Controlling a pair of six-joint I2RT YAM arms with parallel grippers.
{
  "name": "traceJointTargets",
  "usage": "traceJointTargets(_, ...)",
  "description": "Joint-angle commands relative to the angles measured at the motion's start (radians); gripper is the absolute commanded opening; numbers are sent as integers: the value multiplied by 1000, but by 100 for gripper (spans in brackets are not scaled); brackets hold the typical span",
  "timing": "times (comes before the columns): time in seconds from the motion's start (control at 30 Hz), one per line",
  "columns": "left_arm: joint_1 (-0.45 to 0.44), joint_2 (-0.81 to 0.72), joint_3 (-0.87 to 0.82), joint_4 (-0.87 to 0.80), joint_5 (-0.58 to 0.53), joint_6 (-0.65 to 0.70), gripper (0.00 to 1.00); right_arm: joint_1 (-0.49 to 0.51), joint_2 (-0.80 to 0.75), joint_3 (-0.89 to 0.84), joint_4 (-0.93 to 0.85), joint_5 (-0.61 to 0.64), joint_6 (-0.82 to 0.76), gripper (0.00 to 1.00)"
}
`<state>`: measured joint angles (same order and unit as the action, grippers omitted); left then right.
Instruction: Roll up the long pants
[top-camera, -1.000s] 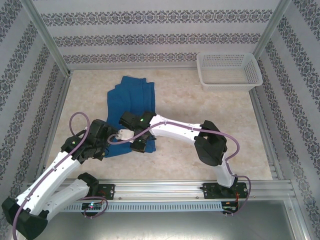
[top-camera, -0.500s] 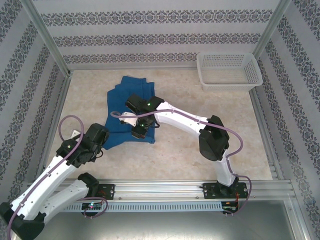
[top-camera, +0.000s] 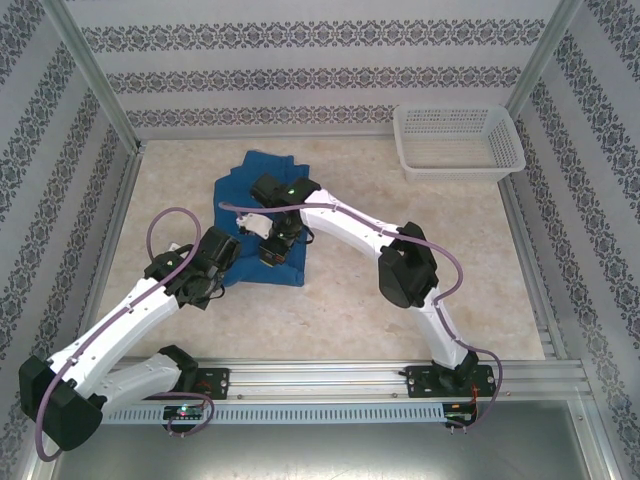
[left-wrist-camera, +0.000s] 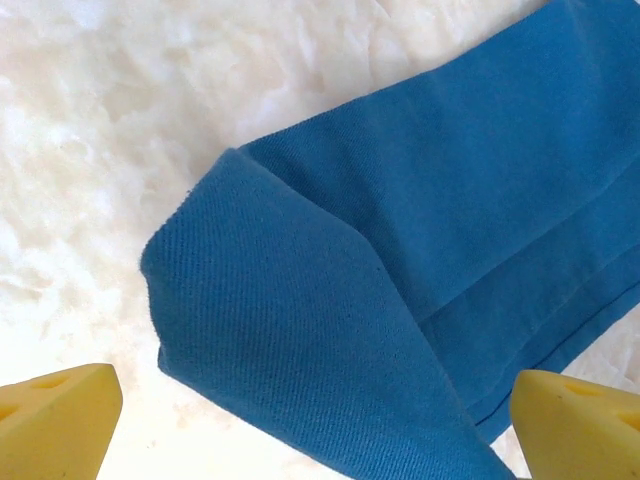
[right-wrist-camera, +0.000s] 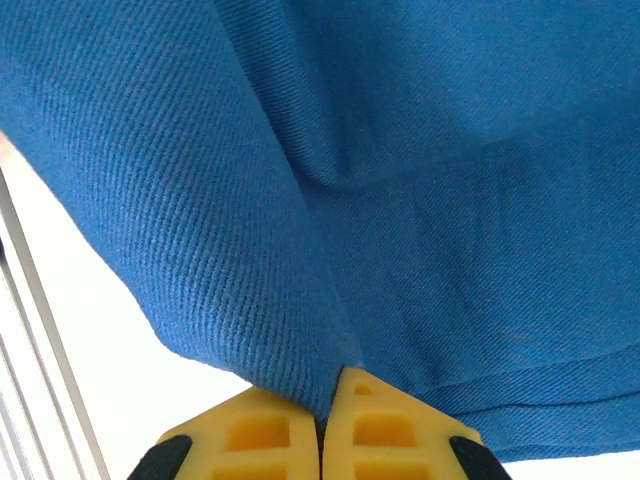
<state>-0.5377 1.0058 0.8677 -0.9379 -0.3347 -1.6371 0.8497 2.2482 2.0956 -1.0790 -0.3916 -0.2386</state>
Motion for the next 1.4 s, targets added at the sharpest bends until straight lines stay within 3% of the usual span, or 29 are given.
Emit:
traceJointTargets(0.0,-16,0,-41,53,23,-46,100,-18,5,39,3,-28,-3,0)
traceJointTargets(0.13,-18,13,-162,193,89,-161,100,-39,8,44,12,-50,8,0)
traceJointTargets(0.23,-18,22,-220,287,64,-217,100,-44,8,44,13,-54,9,0)
traceJointTargets(0.57,-8,72,-95,195,-121,-210,100,-47,-4,39,2,-75,2,0)
traceJointTargets(0.87,25,198,-77,268,-97,-227,99,-46,-39,0,1,-72,-2,0)
traceJointTargets(0.9,26,213,-74,277,-92,-225,92,-47,-42,-1,-2,-72,-4,0)
traceJointTargets(0.93,28,226,-71,290,-86,-220,73,-46,-44,-3,-5,-72,-5,0)
traceJointTargets(1.0,38,251,-57,289,-77,-215,20,-47,-50,-3,-9,-69,-5,0)
traceJointTargets(1.03,46,261,-45,281,-73,-204,0,-47,-53,-5,-9,-69,-5,0)
traceJointTargets(1.37,168,320,105,208,-95,-32,0,-107,-14,74,-123,-118,-46,0)
